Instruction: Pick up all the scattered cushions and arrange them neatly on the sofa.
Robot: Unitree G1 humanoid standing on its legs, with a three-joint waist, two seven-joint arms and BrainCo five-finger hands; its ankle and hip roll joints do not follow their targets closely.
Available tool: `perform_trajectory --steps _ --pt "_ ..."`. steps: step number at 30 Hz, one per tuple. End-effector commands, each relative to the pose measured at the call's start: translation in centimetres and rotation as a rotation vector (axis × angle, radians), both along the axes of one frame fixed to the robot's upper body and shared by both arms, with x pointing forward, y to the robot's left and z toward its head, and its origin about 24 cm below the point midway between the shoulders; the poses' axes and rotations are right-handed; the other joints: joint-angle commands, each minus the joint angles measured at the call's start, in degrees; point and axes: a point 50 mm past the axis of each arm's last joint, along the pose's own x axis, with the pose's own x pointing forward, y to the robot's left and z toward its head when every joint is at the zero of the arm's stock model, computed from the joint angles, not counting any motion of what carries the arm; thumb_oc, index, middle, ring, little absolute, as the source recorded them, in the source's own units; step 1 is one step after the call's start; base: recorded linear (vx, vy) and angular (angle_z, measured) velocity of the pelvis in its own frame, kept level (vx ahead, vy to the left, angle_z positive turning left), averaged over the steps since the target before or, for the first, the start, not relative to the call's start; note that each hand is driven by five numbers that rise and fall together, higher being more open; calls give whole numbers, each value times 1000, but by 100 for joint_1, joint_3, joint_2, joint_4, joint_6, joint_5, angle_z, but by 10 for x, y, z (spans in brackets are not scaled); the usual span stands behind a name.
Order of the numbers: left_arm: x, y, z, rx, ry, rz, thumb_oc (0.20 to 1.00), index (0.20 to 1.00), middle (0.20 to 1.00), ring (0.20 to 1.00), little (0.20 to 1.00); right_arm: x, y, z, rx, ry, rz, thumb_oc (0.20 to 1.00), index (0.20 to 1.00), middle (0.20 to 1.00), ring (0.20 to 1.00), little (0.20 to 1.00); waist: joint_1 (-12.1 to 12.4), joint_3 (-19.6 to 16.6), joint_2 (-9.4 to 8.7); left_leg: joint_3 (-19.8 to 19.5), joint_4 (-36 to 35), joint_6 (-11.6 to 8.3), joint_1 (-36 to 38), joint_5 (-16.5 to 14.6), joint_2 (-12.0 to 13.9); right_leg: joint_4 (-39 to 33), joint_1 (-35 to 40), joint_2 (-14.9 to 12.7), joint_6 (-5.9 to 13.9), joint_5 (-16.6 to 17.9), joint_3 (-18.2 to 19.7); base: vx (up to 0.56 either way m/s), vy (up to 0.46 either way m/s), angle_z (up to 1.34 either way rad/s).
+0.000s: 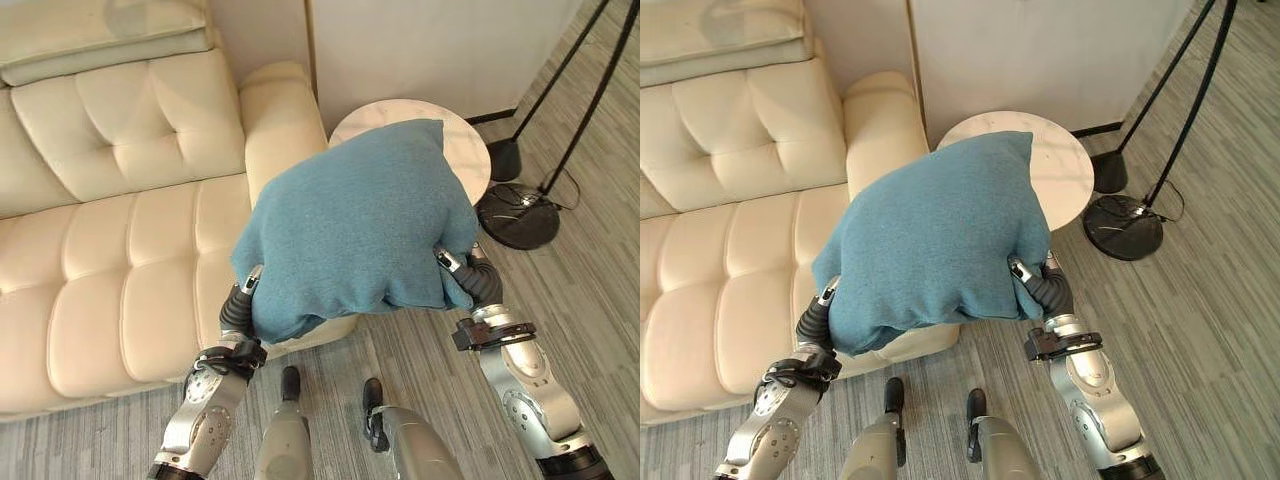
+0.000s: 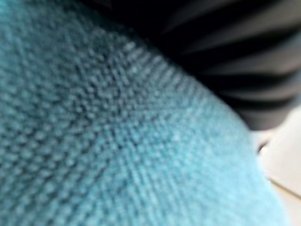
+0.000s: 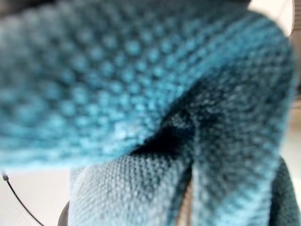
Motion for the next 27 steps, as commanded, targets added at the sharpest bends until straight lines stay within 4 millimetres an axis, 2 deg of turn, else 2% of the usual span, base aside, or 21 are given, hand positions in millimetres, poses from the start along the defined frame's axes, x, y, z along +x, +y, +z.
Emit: perform_trajectory --steps 1,4,5,7,8,10,11,12,14,15,18,22,23,27 --pt "4 -34 68 -77 -373 -212 200 200 200 200 200 -10 44 32 113 -195 229 200 200 200 200 200 -116 -382 -503 466 457 178 -443 -272 -518 -1393 1308 -169 308 -353 110 -158 -37 31" --pt "3 -39 67 -107 -374 -238 200 200 200 200 200 -10 43 37 120 -219 231 200 200 200 200 200 -264 -463 -628 687 1036 248 -174 -857 -358 -1652 1252 -424 316 -175 -166 -176 -31 55" --pt "4 -39 67 -107 -374 -238 200 200 200 200 200 -9 43 37 120 -220 231 200 200 200 200 200 -269 -473 -625 682 1025 249 -189 -838 -359 -1662 1239 -422 315 -159 -171 -110 -3 67" --pt "4 -43 72 -125 -398 -257 200 200 200 200 200 -10 39 42 128 -249 213 200 200 200 200 200 -423 -589 -638 1141 1014 192 263 -1089 -31 -1811 1221 -548 344 -91 -522 -78 29 83" --pt "4 -43 72 -125 -398 -257 200 200 200 200 200 -10 39 42 128 -249 213 200 200 200 200 200 -426 -584 -635 1137 1014 190 270 -1091 -30 -1815 1232 -546 344 -91 -525 -59 60 84" --pt "4 -45 73 -137 -408 -269 200 200 200 200 200 -11 37 45 131 -263 215 200 200 200 200 200 -524 -654 -616 1368 918 101 540 -1171 145 -1880 1219 -632 389 -24 -764 -16 118 99" --pt "2 -46 73 -141 -411 -281 200 200 200 200 200 -13 34 44 129 -266 208 200 200 200 200 200 -618 -769 -503 1575 514 -84 982 -1278 306 -1932 1276 -670 511 -51 -987 -38 206 91" --pt "2 -48 72 -140 -406 -292 200 200 200 200 200 -14 32 45 126 -272 200 200 200 200 200 200 -650 -756 -469 1767 344 -158 1005 -1168 402 -1969 1276 -739 543 -28 -1160 -13 174 67" --pt "2 -48 71 -145 -406 -291 200 200 200 200 200 -14 29 43 125 -264 186 200 200 200 200 200 -689 -790 -412 1892 64 -179 1077 -1088 408 -1986 1251 -786 579 45 -1307 -92 196 102" --pt "0 -47 70 -134 -398 -292 200 200 200 200 200 -16 30 41 129 -253 193 200 200 200 200 200 -690 -851 -351 1881 -330 -174 1209 -1054 290 -2044 1225 -849 680 199 -1391 -81 320 95" --pt "-2 -45 65 -120 -381 -290 200 200 200 200 200 -16 30 38 130 -240 194 200 200 200 200 200 -662 -920 -347 1877 -598 -150 1341 -1021 141 -2112 1223 -941 781 341 -1467 -24 193 38" --pt "-5 -36 62 -79 -374 -261 200 200 200 200 200 -14 36 37 137 -234 211 200 200 200 200 200 -481 -841 -468 1677 -579 97 1308 -1203 -236 -2053 1123 -1233 1006 607 -1416 -72 280 10" --pt "-5 -36 62 -79 -374 -261 200 200 200 200 200 -14 36 37 138 -234 211 200 200 200 200 200 -481 -842 -470 1677 -578 97 1307 -1204 -237 -2052 1122 -1234 1007 607 -1416 -54 160 2" --pt "-4 -30 61 -59 -368 -239 200 200 200 200 200 -14 36 35 156 -224 191 200 200 200 200 200 -368 -754 -586 1420 -500 314 1188 -1345 -540 -1716 1035 -1507 1156 562 -1231 -67 194 14"
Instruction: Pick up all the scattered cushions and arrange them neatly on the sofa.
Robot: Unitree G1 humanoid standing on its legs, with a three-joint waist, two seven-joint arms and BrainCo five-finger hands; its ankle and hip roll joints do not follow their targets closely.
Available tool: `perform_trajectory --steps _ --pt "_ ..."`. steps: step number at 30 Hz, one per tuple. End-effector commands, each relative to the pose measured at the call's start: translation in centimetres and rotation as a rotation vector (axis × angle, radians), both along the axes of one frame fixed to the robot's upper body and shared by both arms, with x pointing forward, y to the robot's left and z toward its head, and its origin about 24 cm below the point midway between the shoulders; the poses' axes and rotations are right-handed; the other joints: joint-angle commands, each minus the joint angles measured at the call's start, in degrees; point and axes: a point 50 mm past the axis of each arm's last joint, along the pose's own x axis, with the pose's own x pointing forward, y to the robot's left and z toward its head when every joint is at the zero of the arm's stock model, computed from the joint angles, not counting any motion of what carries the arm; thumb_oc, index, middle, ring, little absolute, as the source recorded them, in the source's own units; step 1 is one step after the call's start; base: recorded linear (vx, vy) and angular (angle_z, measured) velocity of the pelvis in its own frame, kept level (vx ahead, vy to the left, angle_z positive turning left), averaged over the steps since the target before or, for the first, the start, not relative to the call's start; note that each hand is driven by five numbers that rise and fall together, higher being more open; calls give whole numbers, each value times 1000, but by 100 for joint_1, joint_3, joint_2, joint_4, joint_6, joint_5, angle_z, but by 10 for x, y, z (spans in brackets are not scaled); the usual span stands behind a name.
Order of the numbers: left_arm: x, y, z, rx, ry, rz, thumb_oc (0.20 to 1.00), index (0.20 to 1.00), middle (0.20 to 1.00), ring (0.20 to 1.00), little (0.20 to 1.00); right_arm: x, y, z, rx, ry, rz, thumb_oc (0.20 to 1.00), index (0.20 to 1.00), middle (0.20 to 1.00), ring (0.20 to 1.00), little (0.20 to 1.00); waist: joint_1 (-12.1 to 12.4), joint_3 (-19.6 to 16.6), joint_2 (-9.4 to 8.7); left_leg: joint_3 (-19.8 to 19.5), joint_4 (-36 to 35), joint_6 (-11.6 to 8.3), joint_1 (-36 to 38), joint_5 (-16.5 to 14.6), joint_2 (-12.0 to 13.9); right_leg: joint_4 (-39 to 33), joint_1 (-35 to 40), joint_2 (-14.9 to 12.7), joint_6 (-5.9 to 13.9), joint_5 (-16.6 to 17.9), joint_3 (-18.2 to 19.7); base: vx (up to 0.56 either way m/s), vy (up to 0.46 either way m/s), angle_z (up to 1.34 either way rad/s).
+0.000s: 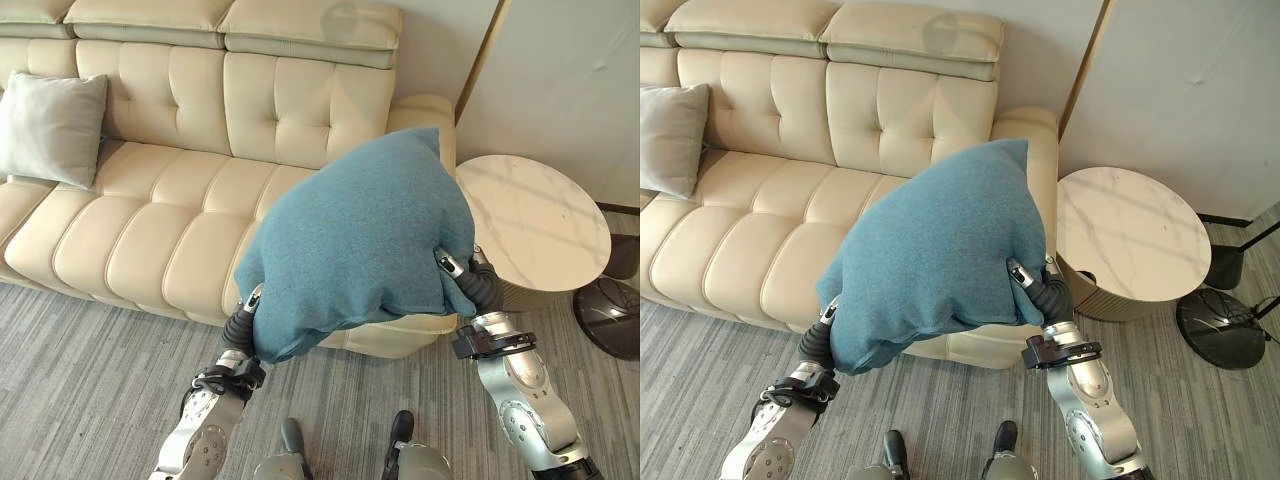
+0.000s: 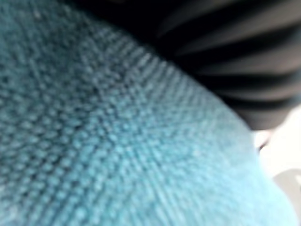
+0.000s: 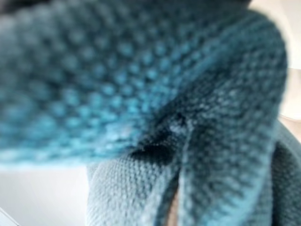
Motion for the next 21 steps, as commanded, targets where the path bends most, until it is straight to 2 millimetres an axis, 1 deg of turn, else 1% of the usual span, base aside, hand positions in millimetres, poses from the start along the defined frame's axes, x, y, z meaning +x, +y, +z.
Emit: perform_trajectory --steps 1,2,3,4,5,7,8,9,10,11,13,14,15,16,17,18,19,20,21 --pt "12 -30 74 -44 -412 -182 200 200 200 200 200 -4 31 36 55 -211 161 200 200 200 200 200 -17 -109 -153 -108 -139 93 148 -694 -135 80 -157 -15 385 -409 556 -76 234 26" --pt "13 -32 74 -35 -414 -193 200 200 200 200 200 -4 29 33 59 -203 142 200 200 200 200 200 -99 -80 -150 -358 -151 183 120 -703 -268 301 -287 152 369 -474 1139 -67 160 41" --pt "13 -32 74 -35 -414 -193 200 200 200 200 200 -4 29 33 59 -203 142 200 200 200 200 200 -97 -81 -151 -356 -151 183 119 -705 -268 311 -293 150 369 -480 1142 42 156 69" --pt "14 -32 75 -35 -418 -197 200 200 200 200 200 -4 27 31 57 -196 131 200 200 200 200 200 -160 -80 -124 -483 -172 224 118 -701 -327 352 -355 373 340 -604 1511 68 111 110" --pt "14 -34 75 -31 -418 -207 200 200 200 200 200 -4 26 31 56 -196 126 200 200 200 200 200 -204 -83 -116 -576 -182 256 116 -705 -386 349 -403 608 307 -706 1789 118 153 85" --pt "15 -36 73 -37 -413 -217 200 200 200 200 200 -5 24 32 61 -203 123 200 200 200 200 200 -257 -87 -120 -754 -200 303 117 -705 -519 259 -517 994 210 -742 2079 141 112 68" --pt "15 -37 73 -37 -410 -222 200 200 200 200 200 -5 23 33 66 -208 122 200 200 200 200 200 -283 -78 -133 -810 -223 312 130 -706 -582 207 -656 1165 165 -698 2136 104 57 81" --pt "15 -37 73 -38 -410 -222 200 200 200 200 200 -5 23 33 66 -208 122 200 200 200 200 200 -289 -79 -125 -819 -225 310 133 -713 -576 213 -654 1169 163 -707 2127 172 61 75" --pt "18 -41 74 -46 -420 -231 200 200 200 200 200 -6 21 33 70 -213 118 200 200 200 200 200 -375 -11 -139 -971 -225 304 206 -762 -689 144 -962 1386 155 -610 2080 202 52 61" --pt "19 -43 75 -46 -424 -236 200 200 200 200 200 -6 20 33 65 -211 114 200 200 200 200 200 -428 17 -152 -1057 -222 291 286 -819 -757 87 -1090 1439 176 -532 1983 288 57 65" --pt "21 -47 77 -40 -435 -247 200 200 200 200 200 -7 18 31 60 -208 110 200 200 200 200 200 -513 31 -170 -1198 -170 263 428 -940 -868 35 -1206 1429 209 -472 1783 277 2 55" --pt "22 -50 79 -58 -447 -263 200 200 200 200 200 -10 17 31 64 -205 105 200 200 200 200 200 -554 24 -188 -1303 -97 260 511 -1043 -921 -55 -1053 1398 170 -498 1718 300 -29 42" --pt "21 -51 80 -62 -455 -270 200 200 200 200 200 -11 15 32 68 -214 109 200 200 200 200 200 -581 -8 -206 -1323 -47 264 570 -1114 -961 -33 -992 1398 109 -484 1749 410 -67 76" --pt "20 -54 81 -92 -459 -284 200 200 200 200 200 -11 11 32 60 -217 92 200 200 200 200 200 -648 -91 -179 -1338 92 216 680 -1298 -941 -9 -826 1369 8 -526 1726 298 -52 90" --pt "20 -54 81 -93 -459 -284 200 200 200 200 200 -11 11 32 60 -217 92 200 200 200 200 200 -657 -86 -173 -1347 104 215 683 -1308 -936 -10 -814 1371 7 -530 1716 333 -72 125" --pt "19 -56 81 -103 -463 -290 200 200 200 200 200 -12 10 33 55 -219 96 200 200 200 200 200 -726 -137 -148 -1310 288 158 734 -1464 -893 9 -722 1352 -50 -583 1692 255 -64 88" --pt "18 -56 81 -111 -465 -295 200 200 200 200 200 -13 10 33 56 -219 107 200 200 200 200 200 -754 -176 -132 -1253 573 85 730 -1501 -846 22 -619 1333 -98 -645 1675 344 -72 57" --pt "17 -55 81 -117 -464 -295 200 200 200 200 200 -13 10 33 52 -217 116 200 200 200 200 200 -770 -176 -108 -1202 914 6 668 -1451 -820 10 -485 1332 -140 -684 1666 351 -75 28" --pt "16 -54 79 -128 -456 -278 200 200 200 200 200 -12 11 33 39 -214 131 200 200 200 200 200 -724 -130 -129 -1090 1766 -171 387 -1181 -764 -46 -269 1332 -235 -727 1706 294 -61 28"
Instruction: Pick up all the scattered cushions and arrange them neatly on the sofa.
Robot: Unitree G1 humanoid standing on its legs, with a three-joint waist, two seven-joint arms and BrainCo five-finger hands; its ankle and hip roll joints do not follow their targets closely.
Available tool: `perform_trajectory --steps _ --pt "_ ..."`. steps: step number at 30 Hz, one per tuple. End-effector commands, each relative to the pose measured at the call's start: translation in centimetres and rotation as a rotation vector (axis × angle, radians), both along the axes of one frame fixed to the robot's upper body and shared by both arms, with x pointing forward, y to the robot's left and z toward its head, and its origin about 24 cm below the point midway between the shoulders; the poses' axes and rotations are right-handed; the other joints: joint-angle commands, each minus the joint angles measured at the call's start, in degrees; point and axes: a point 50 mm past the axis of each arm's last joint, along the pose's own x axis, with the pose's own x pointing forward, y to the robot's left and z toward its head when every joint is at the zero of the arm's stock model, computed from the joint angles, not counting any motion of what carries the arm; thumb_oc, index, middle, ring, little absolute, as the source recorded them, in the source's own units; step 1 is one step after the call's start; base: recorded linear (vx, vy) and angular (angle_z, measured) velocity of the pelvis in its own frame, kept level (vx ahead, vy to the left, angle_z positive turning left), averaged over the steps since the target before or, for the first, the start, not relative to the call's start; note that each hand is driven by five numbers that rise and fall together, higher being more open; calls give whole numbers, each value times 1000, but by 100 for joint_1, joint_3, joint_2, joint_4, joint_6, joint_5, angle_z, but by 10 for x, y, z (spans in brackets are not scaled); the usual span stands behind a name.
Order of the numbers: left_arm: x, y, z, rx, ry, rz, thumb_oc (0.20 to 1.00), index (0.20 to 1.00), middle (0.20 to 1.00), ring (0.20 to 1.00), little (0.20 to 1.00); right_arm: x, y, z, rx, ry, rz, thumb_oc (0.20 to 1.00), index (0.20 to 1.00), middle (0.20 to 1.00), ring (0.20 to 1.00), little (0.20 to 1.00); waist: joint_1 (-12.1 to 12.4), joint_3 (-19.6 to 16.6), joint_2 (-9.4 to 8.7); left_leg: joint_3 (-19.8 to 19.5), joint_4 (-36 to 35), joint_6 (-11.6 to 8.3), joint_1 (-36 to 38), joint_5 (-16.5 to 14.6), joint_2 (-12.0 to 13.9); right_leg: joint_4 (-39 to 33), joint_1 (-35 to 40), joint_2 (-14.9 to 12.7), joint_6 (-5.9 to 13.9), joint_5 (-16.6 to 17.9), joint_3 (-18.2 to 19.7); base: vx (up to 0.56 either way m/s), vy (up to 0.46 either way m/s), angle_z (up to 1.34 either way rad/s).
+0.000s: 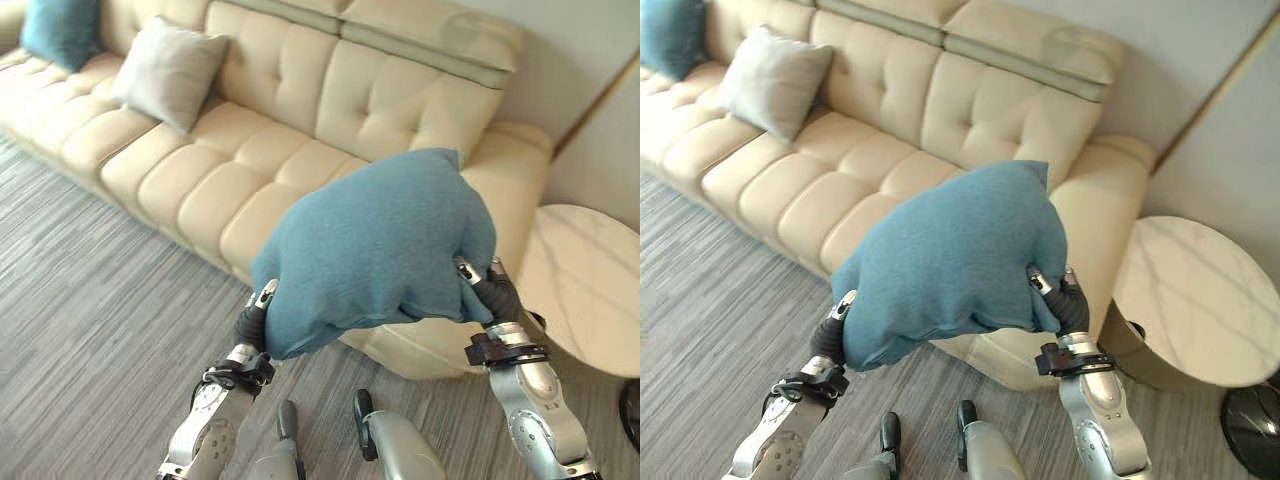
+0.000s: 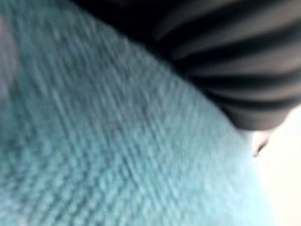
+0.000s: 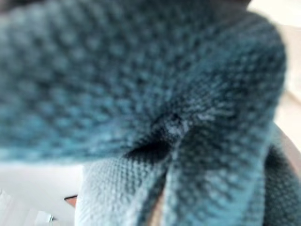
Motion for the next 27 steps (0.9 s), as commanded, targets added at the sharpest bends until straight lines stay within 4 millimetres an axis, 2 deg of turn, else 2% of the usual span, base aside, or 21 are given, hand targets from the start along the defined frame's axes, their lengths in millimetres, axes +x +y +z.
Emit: perform_trajectory --steps 1,2,4,7,10,11,13,16,18,20,23,24,26,27 --pt "12 -33 77 -98 -425 -187 200 200 200 200 200 -6 34 38 41 -228 218 200 200 200 200 200 5 -214 -260 254 1328 -285 237 -268 -313 -1392 723 275 105 278 -99 201 -54 13" --pt "12 -33 77 -98 -425 -187 200 200 200 200 200 -6 34 38 41 -228 219 200 200 200 200 200 8 -214 -255 256 1360 -288 220 -284 -304 -1390 718 283 103 278 -98 109 -30 -20" --pt "11 -31 75 -105 -414 -175 200 200 200 200 200 -6 35 38 38 -227 228 200 200 200 200 200 70 -203 -328 409 1382 -218 -40 -351 -88 -1401 848 203 89 178 -23 147 -4 -15" --pt "10 -26 72 -94 -398 -153 200 200 200 200 200 -5 36 39 41 -229 234 200 200 200 200 200 148 -257 -416 376 913 -106 -199 -463 89 -1405 913 89 142 109 62 186 34 -10" --pt "9 -21 70 -89 -386 -124 200 200 200 200 200 -5 36 41 40 -239 222 200 200 200 200 200 234 -275 -376 214 126 -208 -349 87 382 -1403 1033 84 159 -26 187 195 114 -18" --pt "9 -20 70 -90 -387 -112 200 200 200 200 200 -4 35 41 35 -246 213 200 200 200 200 200 262 -261 -342 207 -101 -282 -504 415 558 -1415 1090 67 182 -67 192 162 155 -15" --pt "10 -18 69 -102 -380 -86 200 200 200 200 200 -2 31 42 19 -248 173 200 200 200 200 200 290 -233 -330 526 -651 -327 -770 685 812 -1497 1306 -63 231 -184 149 199 215 -3" --pt "10 -17 68 -101 -376 -70 200 200 200 200 200 -3 28 41 12 -245 150 200 200 200 200 200 319 -234 -289 749 -796 -372 -869 800 905 -1536 1481 -148 285 -244 143 189 234 -3" --pt "9 -16 65 -90 -365 -75 200 200 200 200 200 -4 30 39 1 -238 162 200 200 200 200 200 354 -312 -126 707 -1035 -417 -648 984 915 -1561 1596 -172 359 -255 205 244 332 -26" --pt "7 -17 61 -78 -352 -89 200 200 200 200 200 -4 30 36 -13 -223 159 200 200 200 200 200 339 -400 -80 668 -973 -387 -590 1012 805 -1545 1632 -287 425 -244 256 220 330 -39" --pt "9 -17 58 -44 -341 -110 200 200 200 200 200 -4 34 30 -9 -193 174 200 200 200 200 200 343 -428 -138 686 -722 -199 -519 797 567 -1069 1480 -481 549 -274 454 163 298 -16" --pt "9 -17 58 -44 -341 -110 200 200 200 200 200 -4 34 30 -9 -193 174 200 200 200 200 200 345 -429 -139 688 -722 -199 -519 796 567 -1065 1478 -482 549 -276 457 116 267 -21" --pt "14 -17 62 -2 -354 -112 200 200 200 200 200 1 41 30 -3 -199 177 200 200 200 200 200 323 -366 -215 949 -638 73 -317 561 392 -121 1032 -627 684 63 600 120 323 -35" --pt "14 -16 62 -2 -354 -112 200 200 200 200 200 1 41 31 -3 -199 177 200 200 200 200 200 334 -369 -220 962 -638 75 -319 559 390 -101 1013 -630 687 55 616 82 201 -36"
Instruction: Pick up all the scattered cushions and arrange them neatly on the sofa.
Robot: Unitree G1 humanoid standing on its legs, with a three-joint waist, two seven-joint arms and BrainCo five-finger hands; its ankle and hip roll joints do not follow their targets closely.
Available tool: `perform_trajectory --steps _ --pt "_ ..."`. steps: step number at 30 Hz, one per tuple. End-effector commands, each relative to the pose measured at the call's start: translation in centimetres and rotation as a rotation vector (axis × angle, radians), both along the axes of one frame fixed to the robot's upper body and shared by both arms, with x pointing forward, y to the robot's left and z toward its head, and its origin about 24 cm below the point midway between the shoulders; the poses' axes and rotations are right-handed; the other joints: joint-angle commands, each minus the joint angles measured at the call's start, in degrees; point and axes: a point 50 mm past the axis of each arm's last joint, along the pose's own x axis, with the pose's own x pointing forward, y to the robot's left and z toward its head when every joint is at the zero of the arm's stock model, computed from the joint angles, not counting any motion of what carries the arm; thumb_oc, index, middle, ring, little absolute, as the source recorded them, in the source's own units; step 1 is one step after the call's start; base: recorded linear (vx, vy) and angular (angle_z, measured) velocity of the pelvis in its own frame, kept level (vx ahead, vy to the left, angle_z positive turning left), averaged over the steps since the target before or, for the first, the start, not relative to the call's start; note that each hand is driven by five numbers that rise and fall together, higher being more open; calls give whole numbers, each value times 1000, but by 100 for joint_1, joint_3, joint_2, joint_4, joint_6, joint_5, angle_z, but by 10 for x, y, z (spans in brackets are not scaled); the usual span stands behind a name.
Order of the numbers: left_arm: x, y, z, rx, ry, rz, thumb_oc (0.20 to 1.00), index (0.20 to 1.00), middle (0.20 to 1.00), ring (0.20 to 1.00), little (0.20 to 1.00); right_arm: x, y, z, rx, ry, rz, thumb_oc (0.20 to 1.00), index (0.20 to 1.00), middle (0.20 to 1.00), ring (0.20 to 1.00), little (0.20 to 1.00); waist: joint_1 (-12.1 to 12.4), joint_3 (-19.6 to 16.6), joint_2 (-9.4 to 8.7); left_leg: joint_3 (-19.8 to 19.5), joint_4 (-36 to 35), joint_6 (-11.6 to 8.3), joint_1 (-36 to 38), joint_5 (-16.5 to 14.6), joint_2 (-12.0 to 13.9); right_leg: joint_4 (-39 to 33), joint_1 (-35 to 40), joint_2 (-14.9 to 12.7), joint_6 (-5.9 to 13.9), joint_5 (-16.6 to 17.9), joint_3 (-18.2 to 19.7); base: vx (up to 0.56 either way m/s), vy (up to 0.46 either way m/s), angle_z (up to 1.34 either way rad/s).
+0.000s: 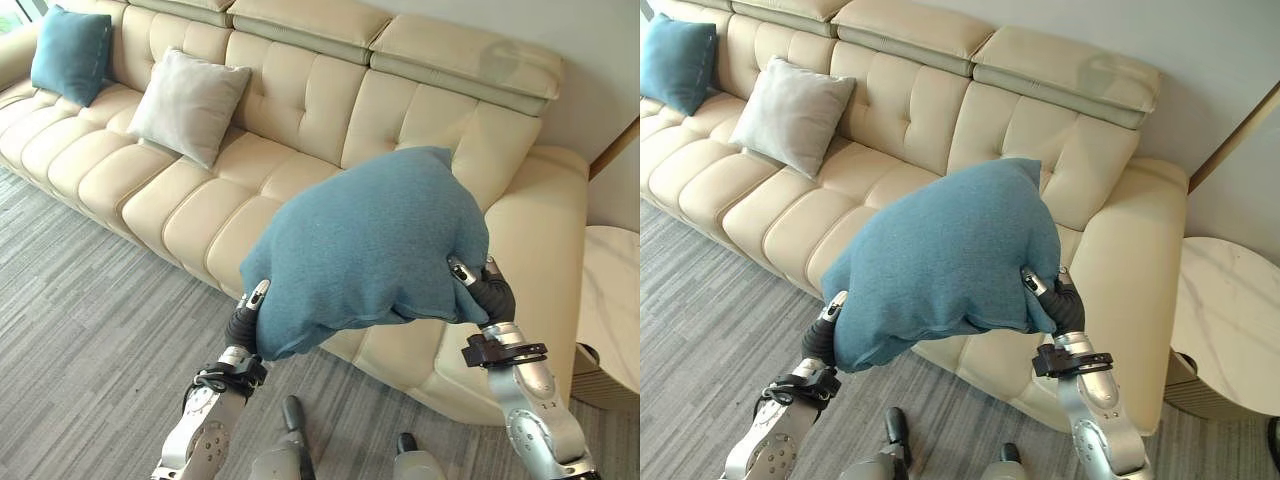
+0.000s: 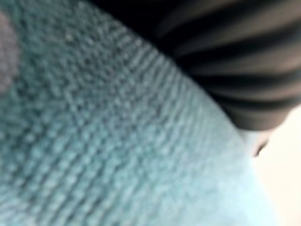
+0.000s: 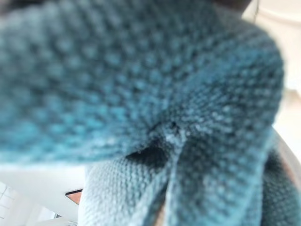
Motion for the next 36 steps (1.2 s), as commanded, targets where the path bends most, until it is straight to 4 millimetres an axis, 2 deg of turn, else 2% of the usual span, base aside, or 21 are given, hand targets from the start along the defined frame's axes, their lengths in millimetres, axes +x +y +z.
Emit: perform_trajectory --steps 1,2,4,6,8,10,13,14,15,16,17,18,19,20,22,23,24,25,26,31,36 --pt "15 -36 62 -38 -348 -160 200 200 200 200 200 2 30 36 14 -217 141 200 200 200 200 200 -20 -271 -92 -43 -23 -260 323 -714 383 539 -268 557 -110 -29 -94 68 104 -45" --pt "16 -35 63 -29 -350 -152 200 200 200 200 200 2 30 37 19 -218 141 200 200 200 200 200 -42 -258 -94 31 -82 -242 444 -751 374 602 -415 638 -140 -10 -129 167 191 -69" --pt "16 -30 64 -14 -357 -138 200 200 200 200 200 3 32 42 28 -238 154 200 200 200 200 200 -83 -215 -111 286 -121 -226 713 -975 287 186 -617 727 -183 -96 -725 181 156 -58" --pt "17 -27 67 -7 -362 -116 200 200 200 200 200 4 35 46 33 -260 162 200 200 200 200 200 -65 -148 -112 515 -36 -225 890 -1185 259 -31 -885 674 -272 4 -1539 158 82 -69" --pt "21 -26 71 4 -383 -99 200 200 200 200 200 6 36 48 31 -266 168 200 200 200 200 200 -43 -139 -105 698 64 -258 1163 -1513 248 -50 -1054 513 -263 -41 -2460 207 29 -68" --pt "19 -27 70 -19 -380 -104 200 200 200 200 200 5 35 47 42 -266 171 200 200 200 200 200 -62 -228 -163 779 213 -278 1260 -1676 210 -359 -797 604 -356 -17 -2492 193 -95 -46" --pt "19 -26 70 -36 -381 -95 200 200 200 200 200 5 35 49 48 -276 175 200 200 200 200 200 -46 -244 -167 811 410 -299 1271 -1786 241 -450 -693 638 -381 -21 -2482 178 -104 -35" --pt "15 -29 68 -55 -377 -110 200 200 200 200 200 4 35 48 44 -264 182 200 200 200 200 200 -75 -276 -168 838 930 -349 1240 -1986 363 -578 -512 739 -505 -116 -2372 273 -199 -26" --pt "13 -29 68 -68 -377 -115 200 200 200 200 200 3 33 47 39 -261 192 200 200 200 200 200 -58 -227 -194 843 1765 -467 1037 -1904 584 -699 -314 821 -627 -190 -2253 271 -209 -24" --pt "12 -29 68 -69 -377 -115 200 200 200 200 200 3 33 47 39 -261 192 200 200 200 200 200 -53 -225 -179 836 1844 -489 1004 -1933 627 -714 -307 851 -644 -190 -2255 155 -171 -32" --pt "12 -29 68 -68 -377 -113 200 200 200 200 200 3 32 48 27 -262 192 200 200 200 200 200 -17 -165 -180 726 2313 -572 836 -1819 755 -748 -231 914 -717 -226 -2177 101 -81 -47" --pt "13 -29 67 -72 -373 -96 200 200 200 200 200 4 31 46 23 -249 189 200 200 200 200 200 66 -65 -145 260 2712 -688 499 -1545 709 -822 -114 1060 -824 -317 -1957 103 -72 -52" --pt "13 -30 67 -72 -373 -96 200 200 200 200 200 4 31 46 23 -249 189 200 200 200 200 200 63 -66 -141 251 2724 -690 489 -1550 713 -823 -115 1063 -827 -320 -1962 20 3 -40" --pt "13 -30 67 -78 -368 -91 200 200 200 200 200 3 31 46 23 -245 194 200 200 200 200 200 68 -58 -199 82 2582 -578 278 -1483 557 -884 -121 1008 -851 -225 -1917 -8 46 -51" --pt "11 -28 64 -81 -352 -75 200 200 200 200 200 3 31 45 15 -237 196 200 200 200 200 200 119 -62 -234 -243 2119 -524 119 -1667 499 -952 -44 975 -765 -236 -1733 96 91 -53" --pt "10 -26 62 -78 -346 -61 200 200 200 200 200 4 32 43 16 -231 196 200 200 200 200 200 172 -55 -233 -478 1810 -544 47 -1547 495 -981 2 992 -734 -228 -1608 202 151 -47" --pt "8 -23 61 -67 -341 -43 200 200 200 200 200 5 33 42 16 -222 200 200 200 200 200 200 277 -41 -174 -971 991 -616 58 -1141 464 -1032 53 1093 -695 -208 -1385 149 117 -47" --pt "8 -23 61 -67 -341 -43 200 200 200 200 200 5 33 42 16 -222 200 200 200 200 200 200 276 -44 -176 -971 982 -616 60 -1135 461 -1033 51 1091 -695 -208 -1385 168 139 -97" --pt "6 -21 62 -66 -349 -30 200 200 200 200 200 5 34 39 15 -210 200 200 200 200 200 200 335 -8 -85 -1277 558 -671 3 -857 513 -1019 102 1177 -669 -245 -1233 77 65 -86" --pt "3 -22 60 -48 -340 -54 200 200 200 200 200 2 32 29 -3 -167 190 200 200 200 200 200 291 -125 49 -1188 129 -684 371 -774 493 -1114 199 1144 -638 -224 -1143 107 105 -46" --pt "1 -20 55 -19 -318 -53 200 200 200 200 200 1 35 20 -17 -122 199 200 200 200 200 200 303 -147 79 -1033 -83 -620 631 -777 424 -1167 239 1087 -567 -175 -1027 86 108 -4"
